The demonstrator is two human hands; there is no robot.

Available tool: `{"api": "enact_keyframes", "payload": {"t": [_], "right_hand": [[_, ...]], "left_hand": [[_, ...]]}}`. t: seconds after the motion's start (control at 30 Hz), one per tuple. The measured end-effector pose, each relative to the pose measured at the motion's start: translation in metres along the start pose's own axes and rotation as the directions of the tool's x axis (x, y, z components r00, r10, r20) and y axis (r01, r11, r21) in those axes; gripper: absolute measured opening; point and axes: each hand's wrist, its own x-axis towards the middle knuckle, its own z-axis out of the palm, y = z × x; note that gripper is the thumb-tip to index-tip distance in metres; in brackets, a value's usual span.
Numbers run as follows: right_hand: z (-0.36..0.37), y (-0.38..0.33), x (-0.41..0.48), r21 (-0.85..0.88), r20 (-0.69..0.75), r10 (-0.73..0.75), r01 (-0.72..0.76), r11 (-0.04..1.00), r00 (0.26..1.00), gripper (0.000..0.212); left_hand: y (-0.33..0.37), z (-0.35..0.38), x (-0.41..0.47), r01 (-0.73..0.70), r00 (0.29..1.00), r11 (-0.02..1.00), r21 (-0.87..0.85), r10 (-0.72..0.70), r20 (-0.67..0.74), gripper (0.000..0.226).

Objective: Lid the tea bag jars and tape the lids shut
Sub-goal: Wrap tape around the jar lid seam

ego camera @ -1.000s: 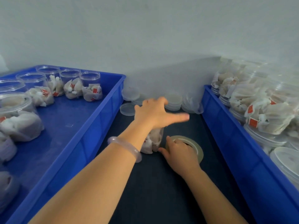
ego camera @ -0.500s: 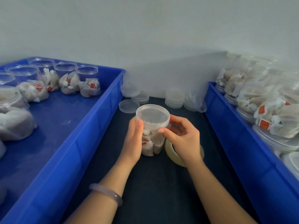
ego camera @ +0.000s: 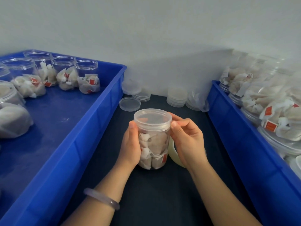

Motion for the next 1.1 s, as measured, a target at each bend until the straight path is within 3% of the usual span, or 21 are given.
{"api": "enact_keyframes", "payload": {"t": [0.03,0.17,0.27,0.4,0.53,0.63,0.73,0.83,0.97,1.1], "right_hand": [[0.001,0.000,0.000,-0.014,-0.018,0.011,-0.012,1.000,1.000,0.007],[0.017,-0.007,0.000,0.007,-0.114,0.154,-0.154,0.988,0.982,0.044],[0.030,-0.011,-0.001,-0.145,-0.284,0.186,-0.233,0.961,0.941,0.073],[0.037,-0.013,-0.003,-0.228,-0.443,0.099,-0.218,0.949,0.891,0.060],[0.041,-0.013,-0.004,-0.257,-0.416,0.048,-0.169,0.951,0.908,0.057],[0.043,-0.010,-0.008,-0.305,-0.364,-0.014,-0.105,0.947,0.931,0.053],[0.042,-0.011,-0.009,-0.289,-0.334,-0.025,-0.077,0.954,0.942,0.046],[0.041,-0.012,-0.010,-0.268,-0.308,-0.025,-0.061,0.962,0.951,0.045],[0.043,-0.008,-0.014,-0.275,-0.319,-0.064,-0.028,0.961,0.946,0.049],[0.043,-0.009,-0.014,-0.342,-0.330,-0.101,-0.019,0.939,0.938,0.036]], "left_hand": [[0.000,0.000,0.000,0.000,1.000,1.000,0.004,0.000,-0.006,0.057],[0.002,0.008,-0.005,-0.092,0.996,0.990,0.106,0.091,0.014,0.049],[0.001,0.013,-0.011,-0.151,0.988,0.979,0.139,0.146,0.046,0.044],[0.002,0.011,-0.013,-0.190,0.981,0.967,0.172,0.179,0.074,0.043],[0.008,0.012,-0.016,-0.128,0.986,0.990,0.058,0.121,0.110,0.058],[0.024,0.011,-0.012,-0.081,0.996,0.996,-0.031,0.082,0.037,0.074],[0.046,0.016,-0.002,-0.140,0.990,0.990,0.020,0.141,-0.023,0.061],[0.054,0.026,0.004,-0.132,0.991,0.983,0.132,0.134,-0.012,0.023],[0.050,0.029,0.002,-0.171,0.974,0.979,0.111,0.185,-0.134,0.029],[0.050,0.030,0.003,-0.177,0.967,0.978,0.110,0.194,-0.167,0.026]]}}
